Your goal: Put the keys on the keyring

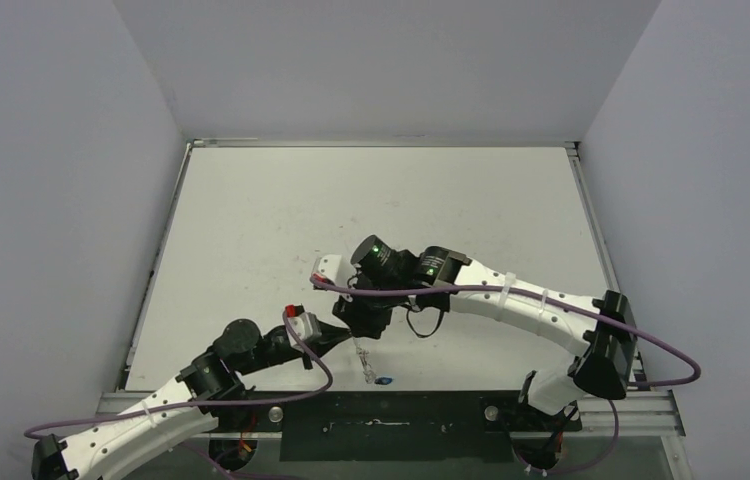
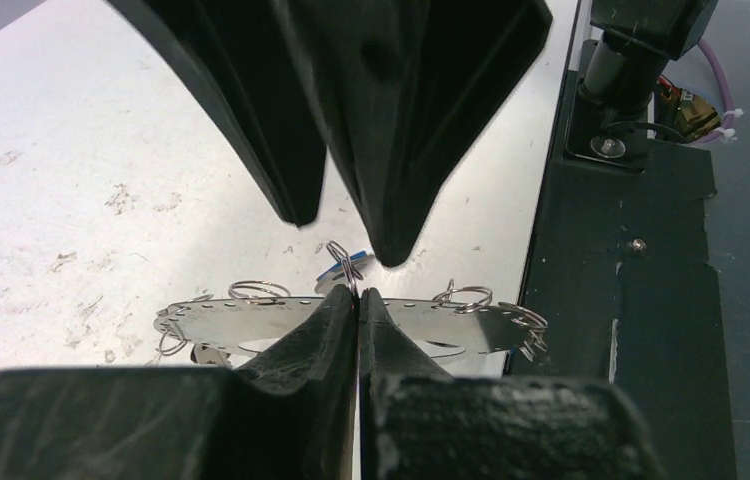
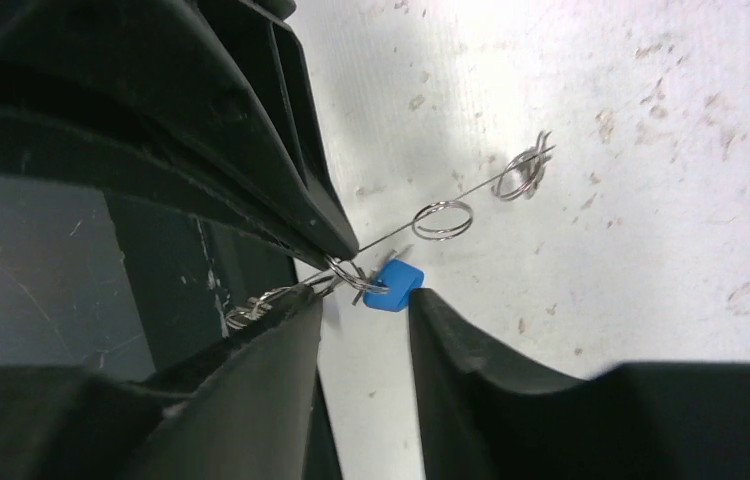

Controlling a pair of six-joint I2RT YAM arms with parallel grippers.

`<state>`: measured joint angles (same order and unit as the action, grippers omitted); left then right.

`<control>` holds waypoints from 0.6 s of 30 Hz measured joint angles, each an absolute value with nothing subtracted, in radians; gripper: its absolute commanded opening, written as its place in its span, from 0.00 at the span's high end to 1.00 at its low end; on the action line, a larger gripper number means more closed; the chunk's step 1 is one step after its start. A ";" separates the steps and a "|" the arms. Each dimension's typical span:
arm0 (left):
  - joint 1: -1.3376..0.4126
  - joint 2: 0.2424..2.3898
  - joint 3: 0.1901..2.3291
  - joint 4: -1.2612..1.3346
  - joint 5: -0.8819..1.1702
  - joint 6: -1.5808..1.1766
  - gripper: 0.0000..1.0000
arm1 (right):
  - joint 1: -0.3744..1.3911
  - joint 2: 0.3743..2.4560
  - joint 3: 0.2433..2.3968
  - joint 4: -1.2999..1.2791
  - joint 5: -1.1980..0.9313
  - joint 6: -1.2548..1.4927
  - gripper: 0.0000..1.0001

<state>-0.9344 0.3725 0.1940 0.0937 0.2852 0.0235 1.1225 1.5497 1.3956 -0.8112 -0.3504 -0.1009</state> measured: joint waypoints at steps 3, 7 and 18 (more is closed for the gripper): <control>-0.934 0.338 0.162 0.128 0.288 0.007 1.00 | 1.078 1.475 1.319 -0.736 -0.398 -0.099 0.48; -0.934 0.279 0.089 0.224 0.297 -0.014 1.00 | 1.010 1.337 1.200 -0.605 -0.504 -0.110 0.46; -0.934 0.209 0.015 0.429 0.349 -0.046 1.00 | 0.995 1.203 1.013 -0.388 -0.718 -0.204 0.52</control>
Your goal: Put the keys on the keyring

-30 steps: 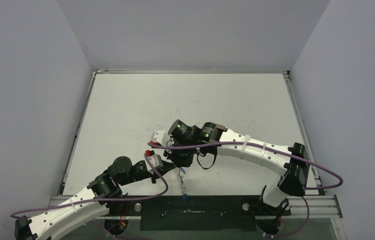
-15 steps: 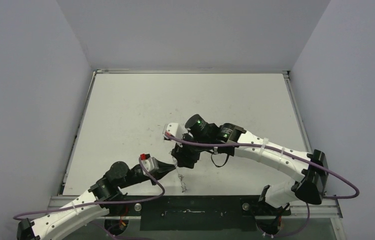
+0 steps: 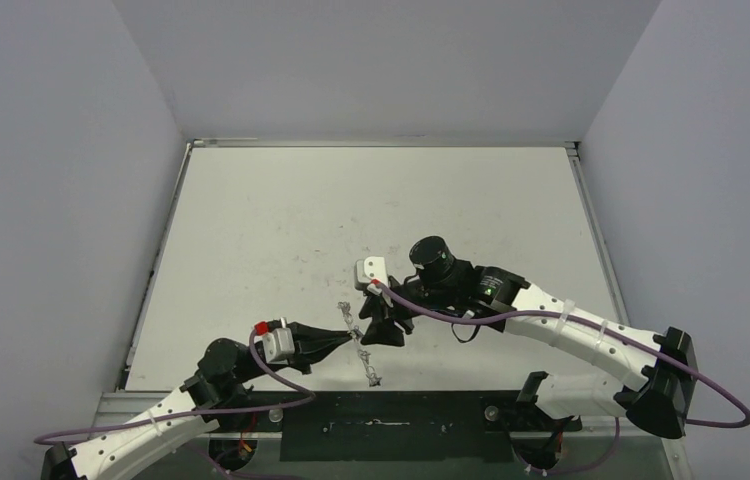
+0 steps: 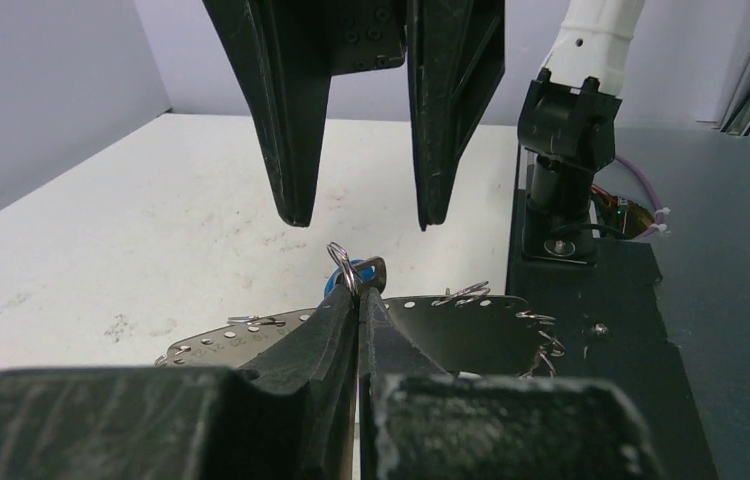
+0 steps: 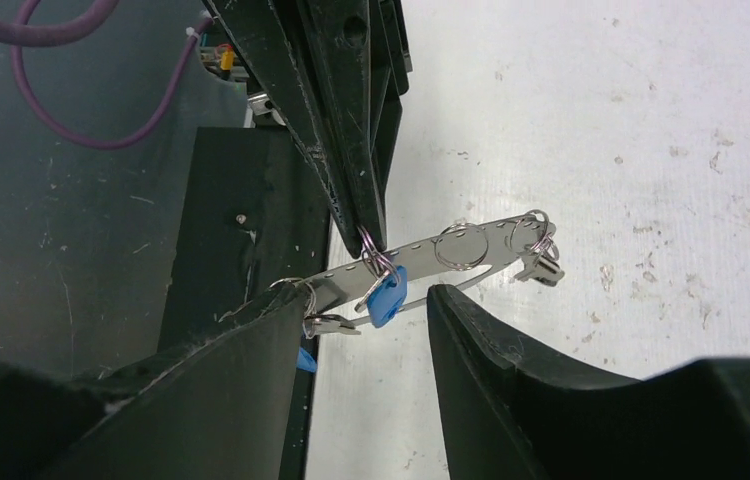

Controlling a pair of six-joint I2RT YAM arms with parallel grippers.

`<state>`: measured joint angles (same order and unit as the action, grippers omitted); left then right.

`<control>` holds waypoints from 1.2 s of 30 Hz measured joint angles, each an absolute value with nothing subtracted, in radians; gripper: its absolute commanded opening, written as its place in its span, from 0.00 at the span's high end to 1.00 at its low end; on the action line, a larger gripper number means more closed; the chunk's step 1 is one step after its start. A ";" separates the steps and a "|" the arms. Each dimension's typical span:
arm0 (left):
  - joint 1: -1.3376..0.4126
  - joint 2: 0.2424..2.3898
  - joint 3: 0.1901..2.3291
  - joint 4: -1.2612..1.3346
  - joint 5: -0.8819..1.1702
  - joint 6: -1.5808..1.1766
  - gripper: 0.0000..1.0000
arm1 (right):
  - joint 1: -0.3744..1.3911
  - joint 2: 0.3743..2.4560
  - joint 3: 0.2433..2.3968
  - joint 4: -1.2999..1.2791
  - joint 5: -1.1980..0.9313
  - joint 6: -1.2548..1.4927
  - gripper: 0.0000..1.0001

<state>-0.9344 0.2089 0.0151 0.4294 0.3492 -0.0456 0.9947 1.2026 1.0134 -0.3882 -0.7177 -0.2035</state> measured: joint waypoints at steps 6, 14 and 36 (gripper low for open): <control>-0.934 0.211 0.010 0.476 0.375 -0.050 1.00 | 0.989 1.213 1.010 -0.352 -0.765 -0.213 0.62; -0.934 0.213 0.010 0.484 0.379 -0.051 1.00 | 0.980 1.219 0.993 -0.325 -0.776 -0.213 0.70; -0.934 0.213 0.010 0.484 0.380 -0.053 1.00 | 0.943 1.220 0.935 -0.278 -0.799 -0.195 1.00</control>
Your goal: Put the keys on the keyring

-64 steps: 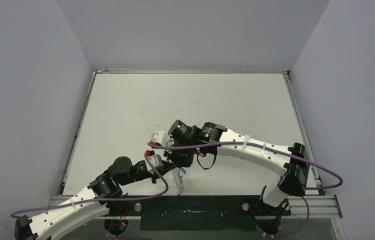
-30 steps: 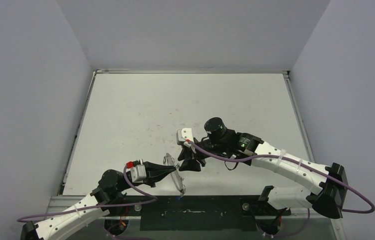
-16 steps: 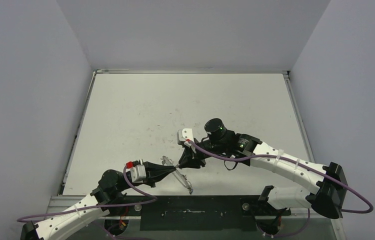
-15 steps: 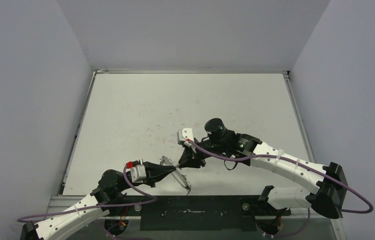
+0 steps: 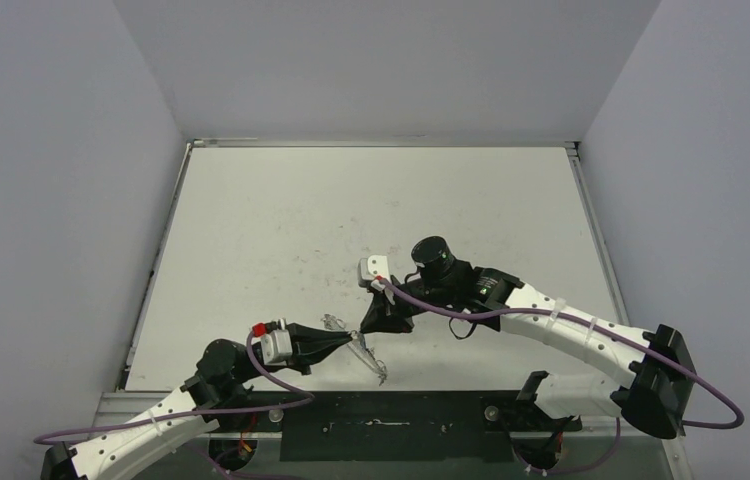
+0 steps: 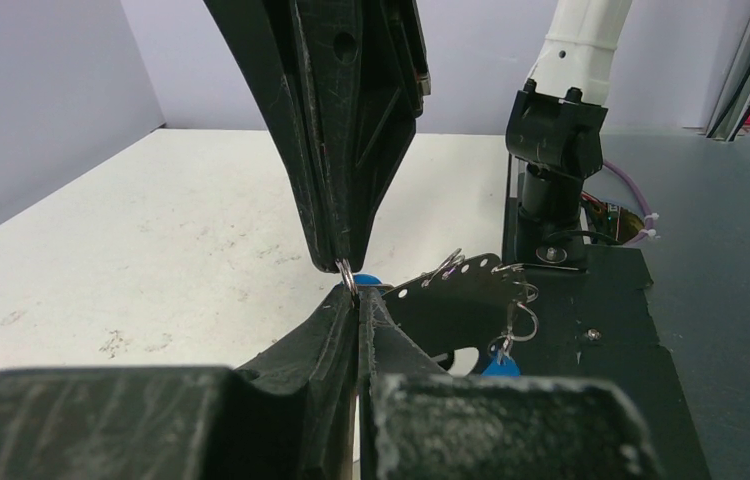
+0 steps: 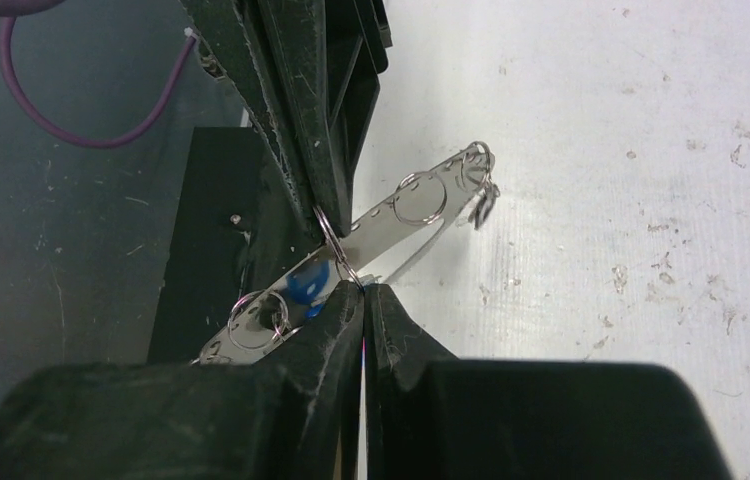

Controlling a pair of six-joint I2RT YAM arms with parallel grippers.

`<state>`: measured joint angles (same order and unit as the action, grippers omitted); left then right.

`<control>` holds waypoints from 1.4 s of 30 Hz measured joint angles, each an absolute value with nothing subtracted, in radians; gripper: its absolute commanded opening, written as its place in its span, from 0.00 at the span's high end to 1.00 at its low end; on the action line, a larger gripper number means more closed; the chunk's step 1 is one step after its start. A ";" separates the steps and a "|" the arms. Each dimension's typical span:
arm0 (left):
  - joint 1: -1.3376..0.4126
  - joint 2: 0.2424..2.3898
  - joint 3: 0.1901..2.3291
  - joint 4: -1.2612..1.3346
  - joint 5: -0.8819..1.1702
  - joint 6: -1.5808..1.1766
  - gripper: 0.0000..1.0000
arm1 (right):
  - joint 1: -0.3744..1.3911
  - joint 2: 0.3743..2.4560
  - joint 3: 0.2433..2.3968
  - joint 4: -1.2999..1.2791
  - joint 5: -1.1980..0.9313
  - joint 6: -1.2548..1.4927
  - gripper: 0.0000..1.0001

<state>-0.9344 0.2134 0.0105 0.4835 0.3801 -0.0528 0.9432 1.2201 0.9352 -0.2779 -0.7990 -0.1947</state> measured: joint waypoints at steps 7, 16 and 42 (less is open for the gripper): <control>-0.934 0.215 0.010 0.484 0.380 -0.053 1.00 | 0.942 1.234 0.929 -0.282 -0.802 -0.197 1.00; -0.934 0.224 0.010 0.483 0.380 -0.053 1.00 | 0.942 1.275 0.929 -0.286 -0.817 -0.198 1.00; -0.934 0.220 0.010 0.484 0.382 -0.053 1.00 | 0.943 1.242 0.931 -0.234 -0.847 -0.186 0.67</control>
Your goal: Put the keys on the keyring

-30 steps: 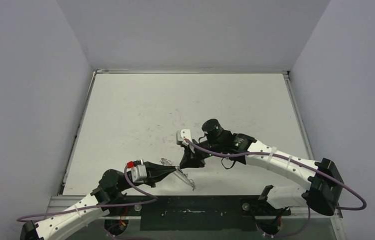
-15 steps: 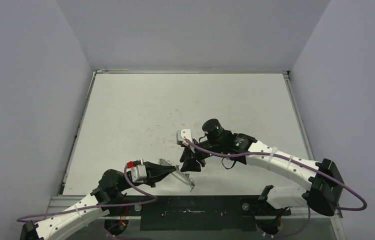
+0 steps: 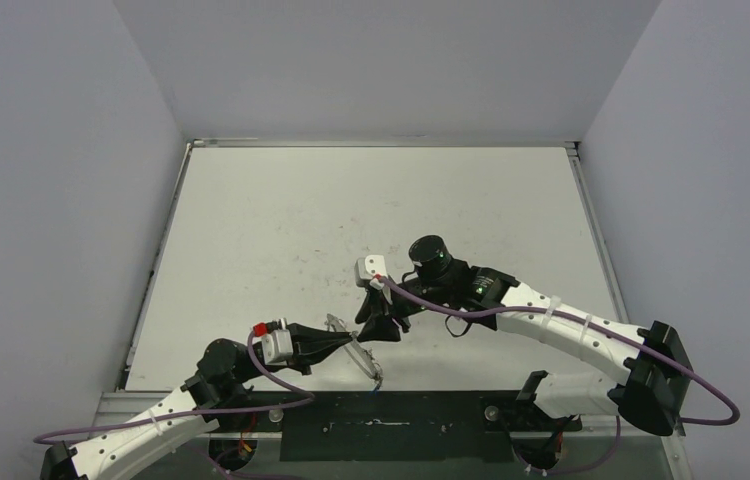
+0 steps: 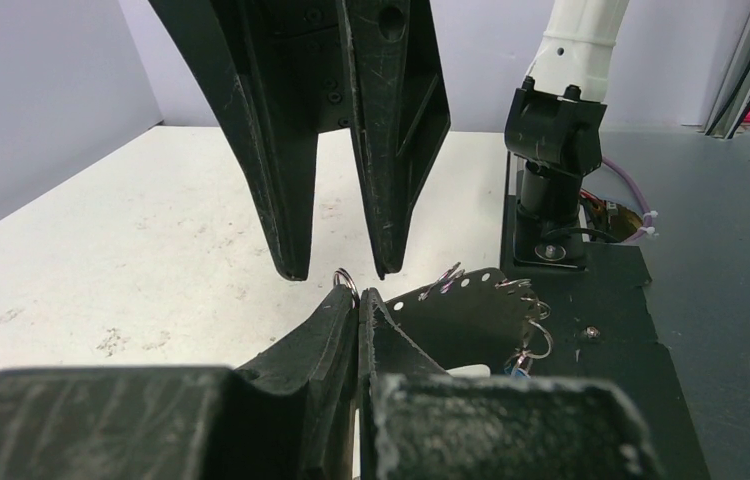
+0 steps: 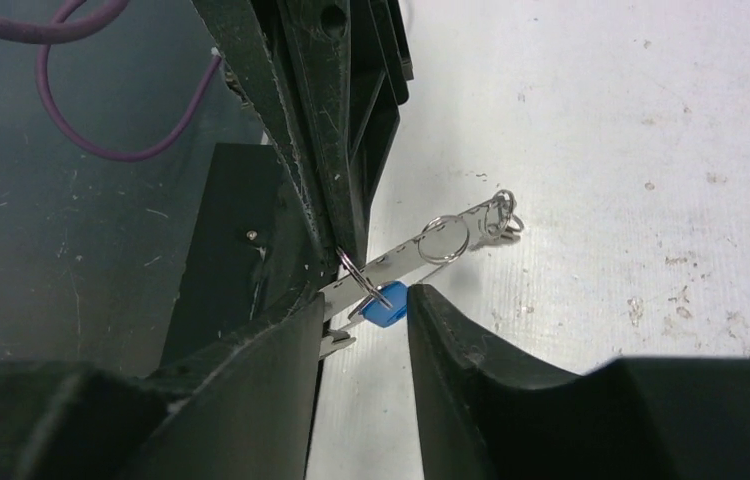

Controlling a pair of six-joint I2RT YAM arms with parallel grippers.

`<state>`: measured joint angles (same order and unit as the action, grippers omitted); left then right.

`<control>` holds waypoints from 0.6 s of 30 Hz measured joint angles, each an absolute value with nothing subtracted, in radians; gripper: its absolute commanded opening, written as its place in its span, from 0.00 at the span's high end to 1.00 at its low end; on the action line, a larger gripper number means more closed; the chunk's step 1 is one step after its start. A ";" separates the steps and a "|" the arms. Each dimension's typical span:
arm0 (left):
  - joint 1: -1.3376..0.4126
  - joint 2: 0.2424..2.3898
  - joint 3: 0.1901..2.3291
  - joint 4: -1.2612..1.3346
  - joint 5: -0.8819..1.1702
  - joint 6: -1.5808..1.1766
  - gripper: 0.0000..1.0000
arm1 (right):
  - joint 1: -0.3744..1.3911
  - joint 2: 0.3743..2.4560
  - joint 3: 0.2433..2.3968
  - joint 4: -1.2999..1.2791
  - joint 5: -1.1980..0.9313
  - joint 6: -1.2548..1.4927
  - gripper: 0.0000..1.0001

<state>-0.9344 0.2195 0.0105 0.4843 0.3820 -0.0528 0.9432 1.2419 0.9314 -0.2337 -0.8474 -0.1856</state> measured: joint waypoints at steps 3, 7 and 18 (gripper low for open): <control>-0.934 0.220 0.010 0.484 0.382 -0.053 1.00 | 0.943 1.246 0.931 -0.216 -0.859 -0.167 0.72; -0.934 0.216 0.010 0.484 0.382 -0.053 1.00 | 0.944 1.259 0.931 -0.196 -0.870 -0.144 0.84; -0.934 0.211 0.010 0.482 0.378 -0.065 1.00 | 0.943 1.272 0.931 -0.193 -0.895 -0.141 1.00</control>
<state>-0.9340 0.2111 0.0105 0.4816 0.3782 -0.0647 0.9432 1.2716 0.9314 -0.1932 -0.8948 -0.1410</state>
